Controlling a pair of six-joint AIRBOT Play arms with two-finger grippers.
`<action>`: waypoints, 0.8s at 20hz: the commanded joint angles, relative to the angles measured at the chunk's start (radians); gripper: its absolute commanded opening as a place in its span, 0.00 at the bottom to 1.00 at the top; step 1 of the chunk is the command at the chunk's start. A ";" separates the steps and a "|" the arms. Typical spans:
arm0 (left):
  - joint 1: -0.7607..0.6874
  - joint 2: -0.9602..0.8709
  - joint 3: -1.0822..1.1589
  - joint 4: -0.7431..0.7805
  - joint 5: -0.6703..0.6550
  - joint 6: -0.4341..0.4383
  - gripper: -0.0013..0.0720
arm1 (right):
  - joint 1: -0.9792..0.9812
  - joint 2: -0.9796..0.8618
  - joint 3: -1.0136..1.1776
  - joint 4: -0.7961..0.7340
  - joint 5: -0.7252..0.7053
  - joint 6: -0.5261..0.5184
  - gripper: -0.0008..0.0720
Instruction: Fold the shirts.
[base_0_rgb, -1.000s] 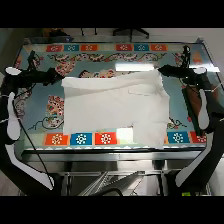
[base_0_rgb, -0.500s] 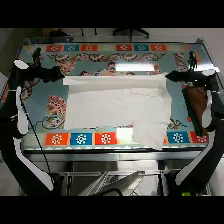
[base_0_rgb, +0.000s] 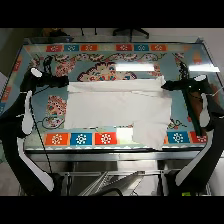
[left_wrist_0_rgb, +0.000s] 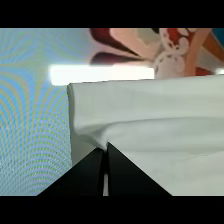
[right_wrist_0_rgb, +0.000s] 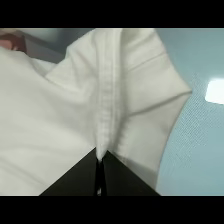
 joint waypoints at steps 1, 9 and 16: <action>-0.002 0.000 0.008 0.006 -0.040 0.010 0.25 | 0.009 0.003 -0.003 -0.007 -0.008 -0.002 0.15; 0.102 0.079 0.067 0.009 -0.665 -0.195 0.97 | -0.106 0.277 -0.026 -0.147 0.172 0.219 0.48; 0.123 0.288 -0.584 0.005 -0.435 -0.117 0.97 | -0.283 0.502 -0.416 -0.150 0.315 0.324 0.48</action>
